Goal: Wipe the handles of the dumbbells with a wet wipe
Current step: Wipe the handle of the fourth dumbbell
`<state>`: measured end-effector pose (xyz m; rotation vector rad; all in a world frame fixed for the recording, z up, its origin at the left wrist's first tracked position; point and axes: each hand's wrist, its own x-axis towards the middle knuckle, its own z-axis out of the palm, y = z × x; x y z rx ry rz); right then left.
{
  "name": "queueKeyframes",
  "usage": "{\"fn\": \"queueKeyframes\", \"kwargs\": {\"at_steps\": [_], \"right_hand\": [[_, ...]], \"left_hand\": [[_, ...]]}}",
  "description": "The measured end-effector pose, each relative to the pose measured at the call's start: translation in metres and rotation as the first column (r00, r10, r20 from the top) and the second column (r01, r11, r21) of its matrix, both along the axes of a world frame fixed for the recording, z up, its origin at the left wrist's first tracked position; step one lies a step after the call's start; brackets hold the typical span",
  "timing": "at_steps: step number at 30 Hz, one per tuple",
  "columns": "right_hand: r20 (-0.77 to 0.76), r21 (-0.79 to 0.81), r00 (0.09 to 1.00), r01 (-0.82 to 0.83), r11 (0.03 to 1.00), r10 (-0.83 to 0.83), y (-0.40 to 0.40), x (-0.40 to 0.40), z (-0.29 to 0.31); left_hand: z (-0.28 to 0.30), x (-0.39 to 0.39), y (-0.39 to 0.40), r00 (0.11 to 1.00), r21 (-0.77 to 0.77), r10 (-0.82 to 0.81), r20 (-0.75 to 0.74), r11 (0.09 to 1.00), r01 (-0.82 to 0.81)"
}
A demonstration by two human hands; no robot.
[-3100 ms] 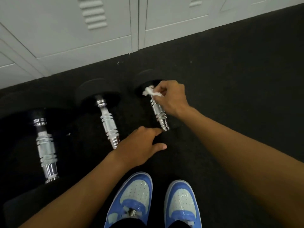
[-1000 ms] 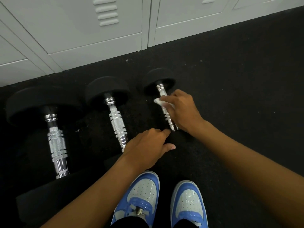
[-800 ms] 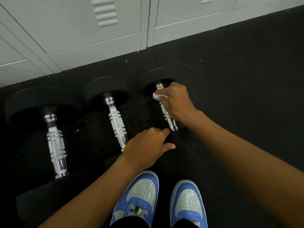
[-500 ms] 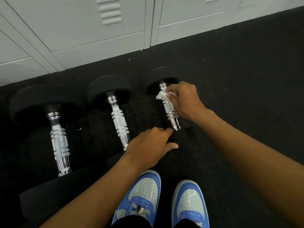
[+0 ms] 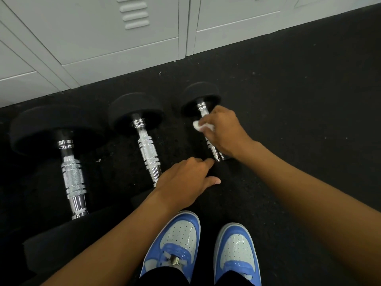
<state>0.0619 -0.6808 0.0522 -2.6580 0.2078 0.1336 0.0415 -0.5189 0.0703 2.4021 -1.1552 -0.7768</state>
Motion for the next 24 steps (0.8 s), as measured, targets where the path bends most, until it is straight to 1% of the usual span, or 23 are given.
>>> {"fn": "queueKeyframes", "kwargs": {"at_steps": [2, 3, 5, 7, 9, 10, 13, 14, 15, 18, 21, 24], "right_hand": [[-0.044, -0.006, 0.995, -0.094, 0.996, 0.094, -0.005, -0.013, 0.006], [-0.077, 0.007, 0.993, -0.088, 0.996, 0.089, -0.011, -0.017, 0.011], [-0.103, 0.041, 0.995, 0.01, 0.999, -0.006, -0.024, -0.017, 0.017], [-0.074, 0.059, 0.99, 0.122, 0.991, -0.117, -0.028, -0.006, 0.016], [-0.044, 0.077, 0.987, 0.157, 0.985, -0.154, -0.019, 0.003, 0.013], [-0.038, 0.065, 0.991, 0.13, 0.989, -0.127, -0.013, 0.003, 0.012], [-0.04, 0.004, 0.999, -0.037, 0.999, 0.037, -0.009, -0.014, 0.009], [-0.055, 0.007, 0.997, -0.048, 0.999, 0.048, -0.013, -0.02, 0.012], [-0.081, 0.016, 0.996, -0.025, 1.0, 0.026, -0.018, -0.022, 0.014], [-0.099, 0.032, 0.991, 0.09, 0.995, -0.087, -0.026, -0.011, 0.015], [-0.1, 0.018, 0.994, 0.043, 0.999, -0.041, -0.011, 0.0, 0.014], [-0.104, -0.027, 0.994, -0.021, 0.999, 0.018, -0.004, -0.015, 0.011]], "left_hand": [[0.0, 0.0, 0.001, 1.0, 0.004, -0.005, 0.005, 1.0, 0.005], [0.0, 0.0, 0.002, 1.0, 0.003, -0.008, 0.003, 1.0, 0.008], [0.0, 0.0, 0.002, 1.0, 0.0, -0.011, -0.002, 1.0, 0.011], [0.0, 0.0, 0.001, 1.0, 0.005, -0.012, -0.004, 1.0, 0.012], [0.001, 0.0, 0.001, 1.0, 0.013, -0.01, -0.012, 1.0, 0.01], [0.001, 0.0, 0.001, 1.0, 0.016, -0.008, -0.015, 1.0, 0.008], [-0.001, 0.0, 0.002, 1.0, 0.016, -0.004, -0.007, 1.0, 0.004], [-0.001, 0.0, 0.002, 1.0, 0.015, -0.006, -0.003, 1.0, 0.006], [-0.001, 0.0, 0.002, 1.0, 0.014, -0.007, 0.0, 1.0, 0.007], [0.0, 0.0, 0.002, 1.0, 0.016, -0.008, -0.005, 1.0, 0.009], [-0.001, 0.0, 0.001, 1.0, 0.024, -0.009, -0.004, 1.0, 0.009], [-0.002, 0.0, 0.001, 1.0, 0.018, -0.006, 0.001, 1.0, 0.006]]}}
